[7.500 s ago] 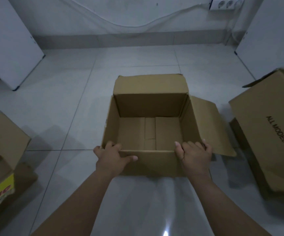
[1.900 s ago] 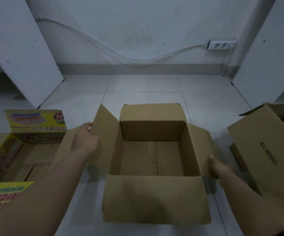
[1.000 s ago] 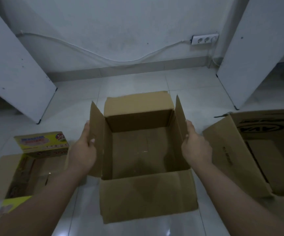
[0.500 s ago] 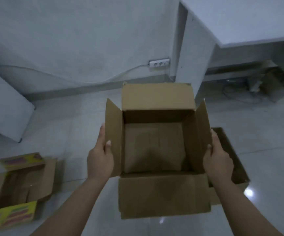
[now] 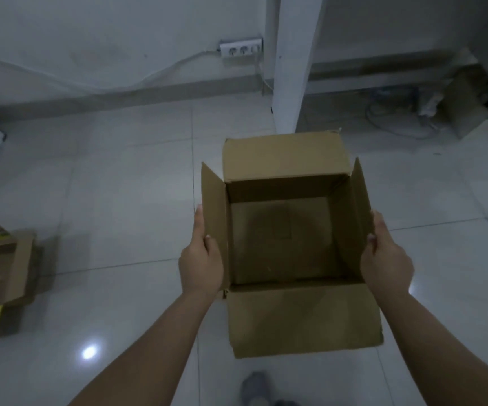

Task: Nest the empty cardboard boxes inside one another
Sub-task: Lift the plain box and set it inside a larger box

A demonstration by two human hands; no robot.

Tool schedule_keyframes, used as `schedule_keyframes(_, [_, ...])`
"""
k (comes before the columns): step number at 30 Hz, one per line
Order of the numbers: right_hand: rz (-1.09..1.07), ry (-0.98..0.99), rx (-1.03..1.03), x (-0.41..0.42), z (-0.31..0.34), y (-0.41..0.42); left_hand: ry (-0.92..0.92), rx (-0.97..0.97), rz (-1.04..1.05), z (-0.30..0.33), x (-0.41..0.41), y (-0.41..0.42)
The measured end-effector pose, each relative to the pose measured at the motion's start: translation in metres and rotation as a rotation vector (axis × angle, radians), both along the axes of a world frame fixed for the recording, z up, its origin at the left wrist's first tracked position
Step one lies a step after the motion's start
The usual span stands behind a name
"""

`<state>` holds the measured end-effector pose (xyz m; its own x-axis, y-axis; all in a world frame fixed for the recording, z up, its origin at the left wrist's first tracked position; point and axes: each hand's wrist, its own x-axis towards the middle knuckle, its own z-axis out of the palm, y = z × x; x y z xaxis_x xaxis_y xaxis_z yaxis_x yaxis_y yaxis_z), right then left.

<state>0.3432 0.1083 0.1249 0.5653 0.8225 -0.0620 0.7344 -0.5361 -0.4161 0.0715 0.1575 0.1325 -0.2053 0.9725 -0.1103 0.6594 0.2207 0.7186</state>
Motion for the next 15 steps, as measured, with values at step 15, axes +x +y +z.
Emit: schedule_keyframes(15, [0.029, 0.240, -0.169, 0.053, -0.119, 0.033, 0.243, -0.205, 0.080, -0.128, 0.046, 0.015])
